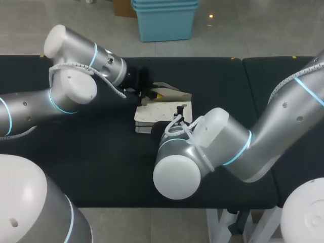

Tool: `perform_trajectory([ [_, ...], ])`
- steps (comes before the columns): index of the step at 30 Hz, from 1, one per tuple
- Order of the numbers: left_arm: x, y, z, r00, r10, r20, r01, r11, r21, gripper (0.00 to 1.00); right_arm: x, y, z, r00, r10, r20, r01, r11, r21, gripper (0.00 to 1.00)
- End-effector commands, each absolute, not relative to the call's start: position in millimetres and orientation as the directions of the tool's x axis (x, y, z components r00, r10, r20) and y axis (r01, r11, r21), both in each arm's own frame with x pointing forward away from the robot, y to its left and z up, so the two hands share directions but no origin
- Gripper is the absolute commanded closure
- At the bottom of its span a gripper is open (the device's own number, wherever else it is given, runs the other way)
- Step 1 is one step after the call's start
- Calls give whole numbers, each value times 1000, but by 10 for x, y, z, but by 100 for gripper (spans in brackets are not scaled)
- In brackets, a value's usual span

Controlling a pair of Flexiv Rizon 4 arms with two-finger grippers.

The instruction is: Pick up the bag, open it, inspect its contents, close it, and place it on the opposite side

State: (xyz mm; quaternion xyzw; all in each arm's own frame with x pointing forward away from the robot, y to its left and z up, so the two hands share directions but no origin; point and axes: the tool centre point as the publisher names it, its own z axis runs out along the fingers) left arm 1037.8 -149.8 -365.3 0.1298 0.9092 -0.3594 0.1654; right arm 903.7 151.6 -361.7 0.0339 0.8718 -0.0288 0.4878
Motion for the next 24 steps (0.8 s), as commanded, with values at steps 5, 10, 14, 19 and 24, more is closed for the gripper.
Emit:
perform_trajectory([
  [5,10438,-1464,-3679,-923,112,-369,342,678,-650,100,9029,1484,-3648,-510,31,-860,35,999,15,100],
  [10,10443,-1474,-3577,-920,115,-375,350,670,-654,100,9033,1482,-3551,-502,33,-864,56,998,5,60],
  [14,10475,-1478,-3467,-921,114,-372,349,663,-662,100,9000,1487,-3346,-488,32,-872,65,998,1,0],
  [19,10581,-1471,-3252,-921,105,-375,341,684,-645,100,8934,1479,-3075,-485,35,-874,60,998,7,0],
  [24,10694,-1449,-3009,-918,85,-388,332,700,-633,100,8878,1448,-2862,-481,21,-876,49,999,-3,0],
])
